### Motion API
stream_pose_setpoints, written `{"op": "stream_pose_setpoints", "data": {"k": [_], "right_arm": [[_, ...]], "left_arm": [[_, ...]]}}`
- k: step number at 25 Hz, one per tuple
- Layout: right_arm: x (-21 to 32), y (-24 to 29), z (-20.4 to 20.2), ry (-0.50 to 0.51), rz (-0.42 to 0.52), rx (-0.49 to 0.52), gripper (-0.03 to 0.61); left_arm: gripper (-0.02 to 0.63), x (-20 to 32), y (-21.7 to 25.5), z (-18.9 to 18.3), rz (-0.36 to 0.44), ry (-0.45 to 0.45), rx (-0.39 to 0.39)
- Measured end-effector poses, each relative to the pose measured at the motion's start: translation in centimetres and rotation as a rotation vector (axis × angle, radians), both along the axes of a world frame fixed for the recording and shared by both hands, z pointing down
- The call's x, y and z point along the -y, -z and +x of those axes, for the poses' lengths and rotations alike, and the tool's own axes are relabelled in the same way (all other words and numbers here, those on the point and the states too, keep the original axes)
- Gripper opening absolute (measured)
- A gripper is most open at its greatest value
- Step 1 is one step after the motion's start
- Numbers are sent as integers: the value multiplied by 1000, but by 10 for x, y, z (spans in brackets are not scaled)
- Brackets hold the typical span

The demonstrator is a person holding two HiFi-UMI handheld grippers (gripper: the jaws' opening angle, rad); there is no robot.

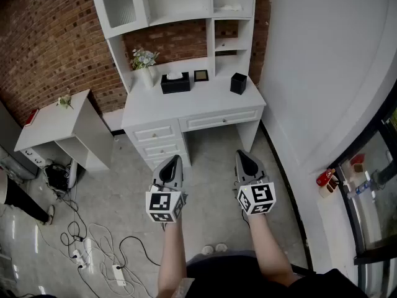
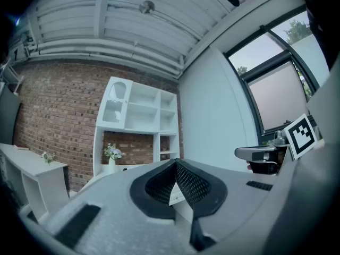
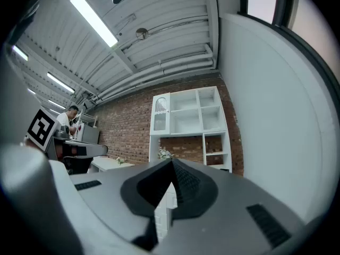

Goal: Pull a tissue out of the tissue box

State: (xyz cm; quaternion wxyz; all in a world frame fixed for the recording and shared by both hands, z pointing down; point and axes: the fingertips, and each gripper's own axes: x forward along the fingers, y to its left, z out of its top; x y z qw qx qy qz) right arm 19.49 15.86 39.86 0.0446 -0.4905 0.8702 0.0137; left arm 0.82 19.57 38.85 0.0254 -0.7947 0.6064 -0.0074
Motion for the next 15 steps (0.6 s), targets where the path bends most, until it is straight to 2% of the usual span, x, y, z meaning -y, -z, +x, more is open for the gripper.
{"op": "stream_pose_setpoints", "data": {"k": [15], "right_arm": [[1,-13,-13,25,-26,-2,-2]], "left_arm": [[9,4,-18,-7,-38,-4,-16]]}}
